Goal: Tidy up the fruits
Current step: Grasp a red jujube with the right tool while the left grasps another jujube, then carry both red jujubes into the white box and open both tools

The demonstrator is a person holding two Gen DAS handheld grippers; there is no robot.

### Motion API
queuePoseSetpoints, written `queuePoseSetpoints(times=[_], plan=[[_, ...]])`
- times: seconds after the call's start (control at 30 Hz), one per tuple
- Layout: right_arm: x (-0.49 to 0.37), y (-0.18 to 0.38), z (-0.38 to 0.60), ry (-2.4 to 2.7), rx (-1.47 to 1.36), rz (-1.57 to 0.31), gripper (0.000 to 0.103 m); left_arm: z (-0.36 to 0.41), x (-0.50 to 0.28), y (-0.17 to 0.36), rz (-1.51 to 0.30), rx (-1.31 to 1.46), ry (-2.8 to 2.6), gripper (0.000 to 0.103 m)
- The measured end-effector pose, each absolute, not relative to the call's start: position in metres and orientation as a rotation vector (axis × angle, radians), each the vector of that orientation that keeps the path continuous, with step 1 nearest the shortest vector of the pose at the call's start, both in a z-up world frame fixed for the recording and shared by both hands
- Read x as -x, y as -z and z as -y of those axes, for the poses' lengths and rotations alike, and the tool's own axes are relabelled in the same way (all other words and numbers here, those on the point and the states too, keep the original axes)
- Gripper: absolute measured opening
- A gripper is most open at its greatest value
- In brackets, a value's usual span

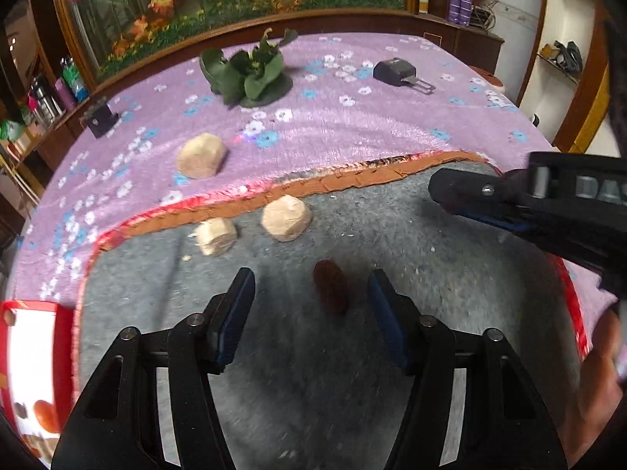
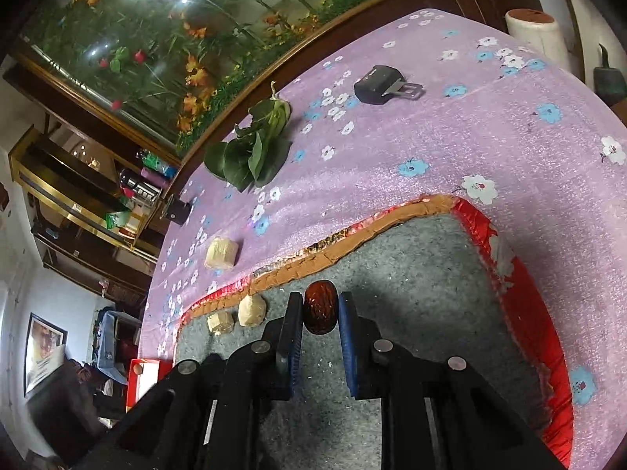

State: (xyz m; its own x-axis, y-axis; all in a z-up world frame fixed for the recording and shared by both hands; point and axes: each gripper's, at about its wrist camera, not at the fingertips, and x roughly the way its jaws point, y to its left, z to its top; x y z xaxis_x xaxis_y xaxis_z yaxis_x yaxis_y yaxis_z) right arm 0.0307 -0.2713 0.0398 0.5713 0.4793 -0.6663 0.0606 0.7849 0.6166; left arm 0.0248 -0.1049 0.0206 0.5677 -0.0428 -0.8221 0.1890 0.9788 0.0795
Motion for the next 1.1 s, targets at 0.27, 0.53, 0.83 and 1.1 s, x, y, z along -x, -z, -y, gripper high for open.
queuePoseSetpoints(times=[0.27, 0.53, 0.83, 1.1], plan=[[-0.033, -0.035, 0.269, -0.26, -0.636, -0.951, 0.018, 0.103, -0.019, -0.021, -0.936, -0.147, 0.168, 0.015], [-0.023, -0.05, 0.246, -0.35, -0.541, -0.862, 0.018, 0.06, 0.033, -0.071, -0.721, -0.161, 0.019, 0.016], [0.014, -0.075, 0.187, -0.499, -0.289, -0.695, 0.018, 0.017, 0.082, -0.116, -0.555, -0.147, -0.099, 0.016], [0.019, -0.07, 0.172, -0.487, -0.191, -0.66, 0.018, -0.003, 0.098, -0.126, -0.537, -0.111, -0.12, 0.016]])
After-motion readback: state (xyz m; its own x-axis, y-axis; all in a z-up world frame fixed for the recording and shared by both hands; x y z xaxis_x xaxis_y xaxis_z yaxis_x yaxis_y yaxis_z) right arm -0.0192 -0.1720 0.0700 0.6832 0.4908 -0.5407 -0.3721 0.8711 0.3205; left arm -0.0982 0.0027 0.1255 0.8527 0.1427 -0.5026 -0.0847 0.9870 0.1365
